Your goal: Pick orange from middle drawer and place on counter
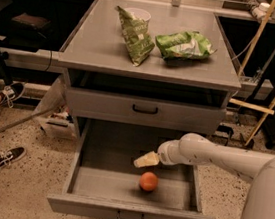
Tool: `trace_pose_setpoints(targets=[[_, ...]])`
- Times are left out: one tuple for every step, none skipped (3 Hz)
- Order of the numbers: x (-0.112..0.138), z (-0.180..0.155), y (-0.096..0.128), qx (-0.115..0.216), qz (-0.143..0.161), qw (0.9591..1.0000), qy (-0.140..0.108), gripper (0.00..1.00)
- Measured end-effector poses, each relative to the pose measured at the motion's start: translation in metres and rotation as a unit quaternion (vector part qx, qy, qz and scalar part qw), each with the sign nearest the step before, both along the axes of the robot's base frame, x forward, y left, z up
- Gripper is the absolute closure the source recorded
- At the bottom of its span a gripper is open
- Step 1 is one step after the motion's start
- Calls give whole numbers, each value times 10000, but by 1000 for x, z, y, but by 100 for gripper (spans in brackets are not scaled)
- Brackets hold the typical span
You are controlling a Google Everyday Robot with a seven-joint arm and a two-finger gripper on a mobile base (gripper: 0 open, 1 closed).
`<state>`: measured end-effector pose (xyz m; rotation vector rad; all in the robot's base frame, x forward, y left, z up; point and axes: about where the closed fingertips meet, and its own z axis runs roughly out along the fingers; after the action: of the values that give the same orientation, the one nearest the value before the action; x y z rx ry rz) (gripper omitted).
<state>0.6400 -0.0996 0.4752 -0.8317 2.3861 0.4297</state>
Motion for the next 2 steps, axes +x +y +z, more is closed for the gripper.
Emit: trace_pose_setpoints(targets=[[-6, -8, -3, 230, 233, 9995, 22, 0], [-15, -28, -13, 1123, 453, 9926, 95, 0]])
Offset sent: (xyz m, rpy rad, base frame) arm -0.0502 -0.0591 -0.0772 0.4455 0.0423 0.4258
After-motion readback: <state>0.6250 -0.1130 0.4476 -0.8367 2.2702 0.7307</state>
